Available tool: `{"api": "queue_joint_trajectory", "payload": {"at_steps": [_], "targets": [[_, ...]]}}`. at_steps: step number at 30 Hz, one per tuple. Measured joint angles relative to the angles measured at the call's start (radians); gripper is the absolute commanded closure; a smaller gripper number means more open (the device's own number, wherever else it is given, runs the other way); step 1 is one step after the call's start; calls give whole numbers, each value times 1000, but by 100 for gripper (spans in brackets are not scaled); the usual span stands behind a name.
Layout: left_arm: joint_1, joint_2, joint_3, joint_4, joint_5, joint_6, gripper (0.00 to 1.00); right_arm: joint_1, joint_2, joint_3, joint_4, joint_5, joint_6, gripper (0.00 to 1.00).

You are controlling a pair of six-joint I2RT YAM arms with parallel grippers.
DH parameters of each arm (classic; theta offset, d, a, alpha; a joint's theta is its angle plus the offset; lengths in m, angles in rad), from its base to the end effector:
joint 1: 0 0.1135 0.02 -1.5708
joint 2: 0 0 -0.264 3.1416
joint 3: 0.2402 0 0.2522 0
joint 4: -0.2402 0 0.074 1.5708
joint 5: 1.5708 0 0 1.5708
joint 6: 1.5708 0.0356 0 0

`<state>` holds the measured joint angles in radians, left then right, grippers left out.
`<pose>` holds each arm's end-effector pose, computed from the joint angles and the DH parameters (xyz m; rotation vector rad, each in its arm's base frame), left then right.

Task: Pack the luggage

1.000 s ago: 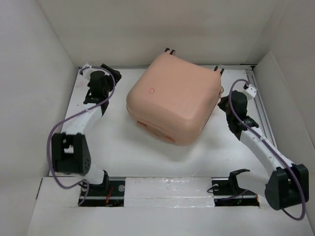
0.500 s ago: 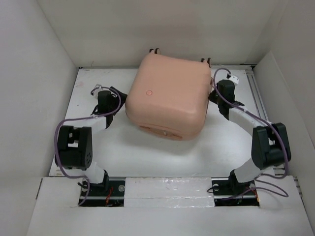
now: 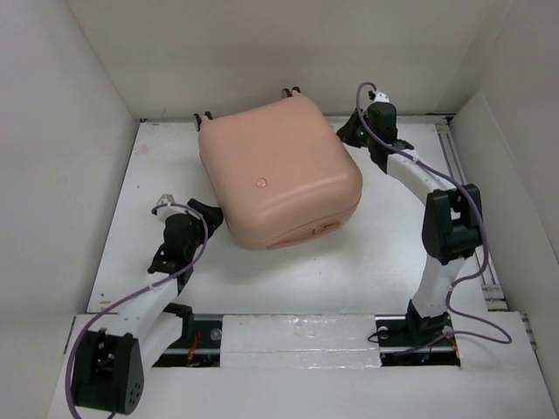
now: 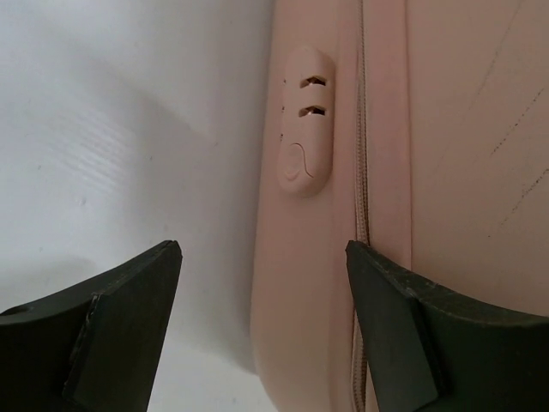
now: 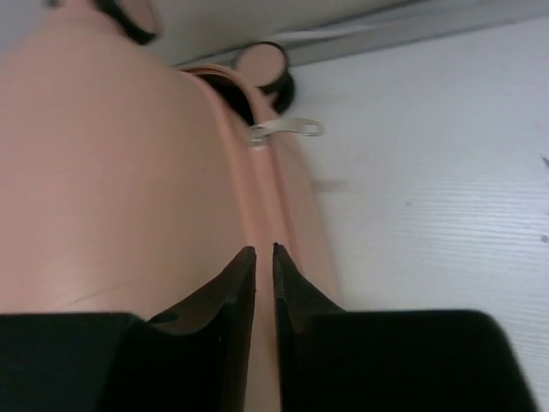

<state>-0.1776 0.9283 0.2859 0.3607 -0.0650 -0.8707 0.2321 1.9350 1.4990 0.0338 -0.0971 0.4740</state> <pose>0.1964 -0.0329 0.1957 -0.6908 1.7759 -0.6630 0.4489 0.1097 0.2683 0.1786 2.0053 0.5518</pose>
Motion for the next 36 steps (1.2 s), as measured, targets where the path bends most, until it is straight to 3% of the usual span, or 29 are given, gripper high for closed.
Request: {"api": "queue_joint_trajectory", "payload": {"at_steps": [2,7,9,10,11,12,15,17,19,21,22,24,26,36], "targets": [[-8,-74,-15,-58,3,5,27,9,-65,-7,-8,-44,1,67],[-25,-187,-14,-134,0,22,27,37,-379,-148,2,-124,-5,61],[-29,-201,-8,-149,-5,25,27,37,-595,-314,57,-160,3,77],[-30,-204,-5,-153,-7,26,29,37,-632,-343,57,-168,0,77],[-31,-206,-3,-158,-9,25,31,41,-710,-429,114,-186,9,93],[-31,-208,-2,-158,-11,24,34,48,-793,-525,166,-201,8,98],[-37,-228,-1,-156,-21,15,44,142,-983,-804,290,-233,47,100],[-40,-251,-1,-147,-33,-2,59,222,-1049,-978,355,-241,66,100],[-45,-280,-1,-137,-44,-11,61,288,-1065,-1118,369,-224,80,95],[-45,-295,-2,-125,-56,-22,64,334,-1065,-1220,360,-200,96,79],[-45,-296,-2,-119,-60,-24,67,353,-1065,-1252,356,-186,103,65],[-45,-290,-3,-116,-64,-29,69,382,-1064,-1276,357,-151,108,58],[-45,-270,-7,-111,-64,-31,75,405,-1054,-1273,378,-114,106,56],[-45,-179,-77,-64,10,-12,77,445,-835,-1241,613,50,90,54]]}}
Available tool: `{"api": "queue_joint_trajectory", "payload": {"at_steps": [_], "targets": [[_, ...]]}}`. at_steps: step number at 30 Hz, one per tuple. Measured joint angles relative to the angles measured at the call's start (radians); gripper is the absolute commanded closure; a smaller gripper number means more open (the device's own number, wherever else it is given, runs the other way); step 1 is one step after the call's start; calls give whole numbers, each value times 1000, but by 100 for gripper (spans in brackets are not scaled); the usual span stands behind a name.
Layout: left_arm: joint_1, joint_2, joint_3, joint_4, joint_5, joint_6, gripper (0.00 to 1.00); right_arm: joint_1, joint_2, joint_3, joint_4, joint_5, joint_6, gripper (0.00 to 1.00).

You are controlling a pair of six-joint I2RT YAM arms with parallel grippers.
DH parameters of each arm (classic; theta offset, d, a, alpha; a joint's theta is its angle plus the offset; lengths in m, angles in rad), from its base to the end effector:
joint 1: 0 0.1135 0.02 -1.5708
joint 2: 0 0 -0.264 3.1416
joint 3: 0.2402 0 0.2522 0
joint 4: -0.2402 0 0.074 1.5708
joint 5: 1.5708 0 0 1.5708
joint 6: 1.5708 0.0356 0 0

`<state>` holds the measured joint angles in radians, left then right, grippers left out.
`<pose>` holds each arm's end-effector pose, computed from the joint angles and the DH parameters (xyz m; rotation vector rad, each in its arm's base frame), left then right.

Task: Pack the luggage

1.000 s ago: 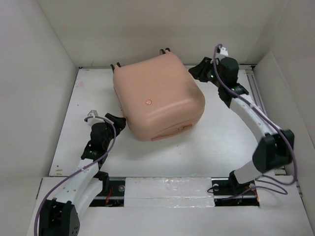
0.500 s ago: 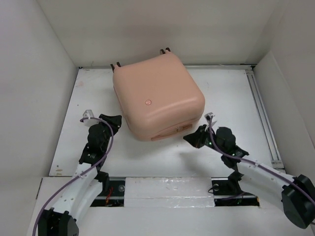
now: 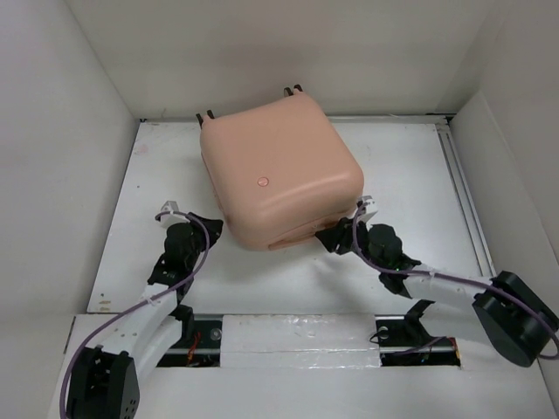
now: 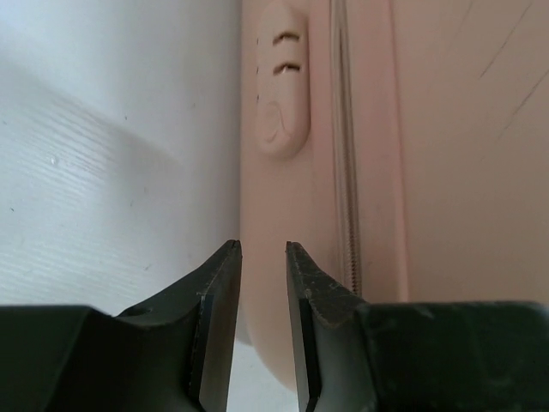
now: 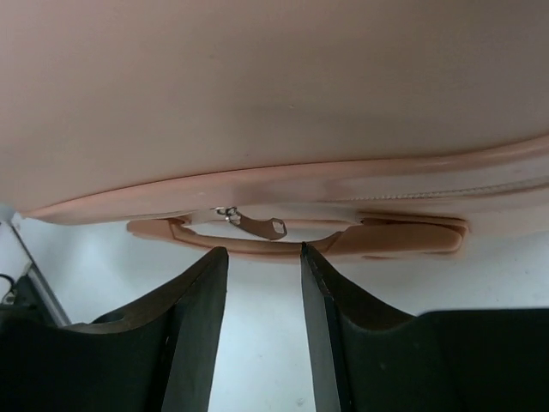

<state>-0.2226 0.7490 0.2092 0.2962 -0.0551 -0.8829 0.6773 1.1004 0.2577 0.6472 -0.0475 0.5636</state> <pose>0.1701 -0.0365 0.1924 -0.6462 1.7612 -0.7260 0.1670 0.1364 0.1846 -0.1422 1.8586 0.9261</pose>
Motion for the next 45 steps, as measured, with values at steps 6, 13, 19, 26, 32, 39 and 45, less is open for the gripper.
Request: {"api": "queue_joint_trajectory", "payload": {"at_steps": [6,13,19,26,32,39,45], "targets": [[0,45,-18,54,67,30,77,39,134,13,134,41,-19,56],[0,67,-20,100,109,59,78,99,215,25,256,138,-35,72],[2,96,-21,130,115,71,80,144,321,24,392,233,-36,100],[7,177,-22,212,133,66,84,253,219,61,208,340,-44,100],[-50,314,-12,273,43,53,85,391,210,206,-106,394,-11,100],[-184,404,27,235,5,45,87,555,429,348,-57,406,60,100],[-196,398,107,-8,39,93,79,570,576,452,23,474,5,100]]}}
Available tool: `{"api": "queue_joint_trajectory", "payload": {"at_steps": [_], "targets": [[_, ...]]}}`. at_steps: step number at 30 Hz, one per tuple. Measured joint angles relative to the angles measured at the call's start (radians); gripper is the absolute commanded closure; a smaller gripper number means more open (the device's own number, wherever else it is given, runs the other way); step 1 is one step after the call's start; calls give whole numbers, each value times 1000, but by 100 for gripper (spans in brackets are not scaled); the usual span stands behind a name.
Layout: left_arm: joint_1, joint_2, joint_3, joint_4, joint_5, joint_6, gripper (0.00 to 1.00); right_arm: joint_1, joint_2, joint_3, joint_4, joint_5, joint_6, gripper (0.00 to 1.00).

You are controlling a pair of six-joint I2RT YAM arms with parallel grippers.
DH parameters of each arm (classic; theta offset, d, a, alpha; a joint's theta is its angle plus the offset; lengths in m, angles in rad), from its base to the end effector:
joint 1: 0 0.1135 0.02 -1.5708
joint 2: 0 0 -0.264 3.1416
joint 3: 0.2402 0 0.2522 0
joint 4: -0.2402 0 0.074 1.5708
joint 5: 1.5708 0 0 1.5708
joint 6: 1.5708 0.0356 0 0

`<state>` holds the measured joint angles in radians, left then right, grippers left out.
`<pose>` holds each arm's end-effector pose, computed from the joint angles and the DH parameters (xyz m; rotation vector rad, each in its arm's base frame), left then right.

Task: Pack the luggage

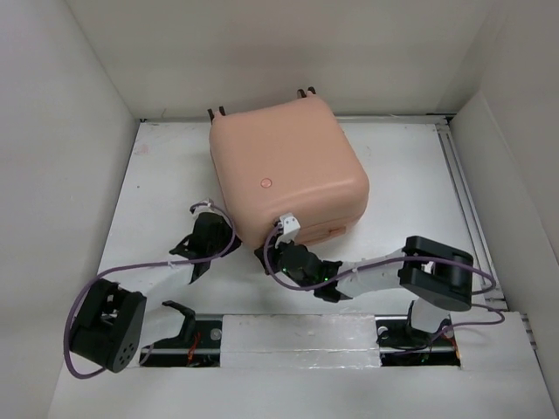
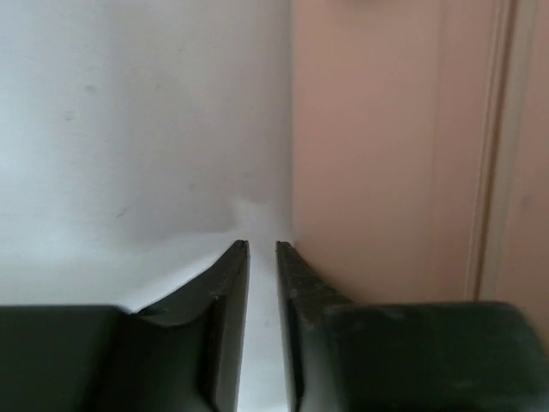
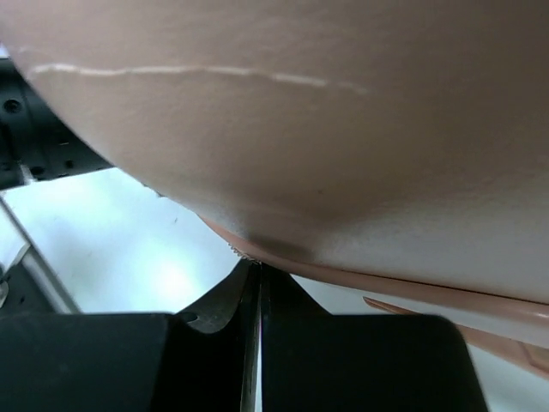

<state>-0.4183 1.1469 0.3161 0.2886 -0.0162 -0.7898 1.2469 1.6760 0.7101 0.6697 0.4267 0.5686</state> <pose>0.1965 -0.0867 0.1571 -0.4149 2.1538 -0.6893 0.1216 0.3159 0.1776 -0.3458 1.8993 0.8581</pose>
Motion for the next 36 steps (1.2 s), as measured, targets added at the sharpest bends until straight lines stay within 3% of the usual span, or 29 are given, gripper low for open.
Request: {"api": "queue_joint_trajectory", "payload": {"at_steps": [3,6,7,10,13,16,22,24,29,36], "targets": [[2,-17,66,-147,-12,24,70,4,34,25,30,37,-29,100],[0,-86,81,-246,-45,31,46,9,37,14,62,69,-42,100],[-3,-120,81,-270,-68,28,32,10,26,-7,81,71,-43,100],[-2,-262,81,-257,-133,-2,19,11,-53,-107,126,77,-35,100],[31,-367,87,-143,-167,-75,18,10,-145,-193,129,72,-23,100],[111,-315,163,-16,-150,-132,14,10,-198,-247,128,38,-7,100],[290,76,502,127,-26,-211,9,17,-343,-361,100,-21,67,100],[328,199,579,164,30,-239,3,23,-422,-396,45,-26,87,100],[382,459,732,167,143,-285,2,40,-563,-414,-122,-28,103,100],[401,540,769,160,203,-338,2,44,-625,-414,-214,-27,101,100]]}}
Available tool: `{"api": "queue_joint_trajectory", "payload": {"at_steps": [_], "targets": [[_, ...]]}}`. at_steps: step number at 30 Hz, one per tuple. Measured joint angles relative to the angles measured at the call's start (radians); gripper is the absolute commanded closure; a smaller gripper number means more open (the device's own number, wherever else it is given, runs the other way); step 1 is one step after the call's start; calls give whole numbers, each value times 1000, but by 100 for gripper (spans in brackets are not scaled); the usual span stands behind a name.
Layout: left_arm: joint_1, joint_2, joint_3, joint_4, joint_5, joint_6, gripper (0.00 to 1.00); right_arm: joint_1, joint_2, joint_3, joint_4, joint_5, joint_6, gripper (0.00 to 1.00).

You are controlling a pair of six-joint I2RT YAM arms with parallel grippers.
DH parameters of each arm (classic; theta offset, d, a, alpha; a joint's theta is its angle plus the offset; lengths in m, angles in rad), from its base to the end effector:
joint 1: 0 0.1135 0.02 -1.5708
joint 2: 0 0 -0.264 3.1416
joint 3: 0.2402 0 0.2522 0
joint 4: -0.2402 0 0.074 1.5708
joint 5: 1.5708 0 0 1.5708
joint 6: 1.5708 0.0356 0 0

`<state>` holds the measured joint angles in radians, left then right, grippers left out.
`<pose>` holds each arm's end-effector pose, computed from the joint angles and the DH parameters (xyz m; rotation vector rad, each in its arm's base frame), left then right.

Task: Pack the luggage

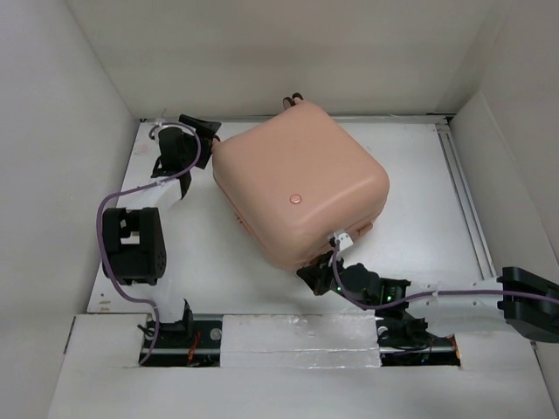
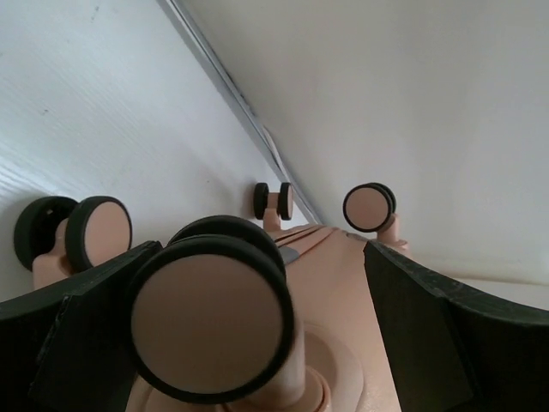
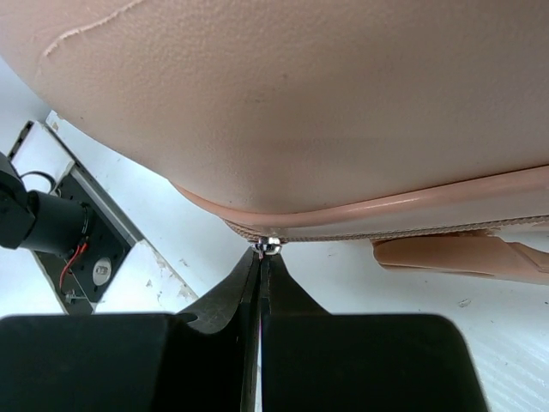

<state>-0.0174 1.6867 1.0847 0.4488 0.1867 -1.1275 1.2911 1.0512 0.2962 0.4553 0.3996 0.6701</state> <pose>0.3939 -0.0135 0.2698 -0.8362 1.6263 -0.9901 0.0714 0.1985 0.1870 -0.3175 1.9403 0.9726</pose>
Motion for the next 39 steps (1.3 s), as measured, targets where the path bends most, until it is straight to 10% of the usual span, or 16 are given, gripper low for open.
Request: {"api": "queue_joint_trajectory", "payload": {"at_steps": [7,9,12,18,27,34,39], "targets": [[8,111,-4,162,81,-113,24,0,9,3,-1,1,0,100],[13,130,-21,218,95,-148,65,0,16,4,0,3,0,100],[14,135,-57,311,99,-179,100,1,26,8,-1,5,1,100],[26,122,-142,447,92,-198,100,-54,30,19,-20,-54,-3,100],[103,-225,-543,539,-86,-185,100,-469,-21,104,-261,-488,-102,100],[82,-655,-800,417,-209,-141,100,-809,166,332,-379,-570,-171,100],[70,-853,-780,193,-259,-74,100,-803,167,248,-215,-548,-159,100]]}}
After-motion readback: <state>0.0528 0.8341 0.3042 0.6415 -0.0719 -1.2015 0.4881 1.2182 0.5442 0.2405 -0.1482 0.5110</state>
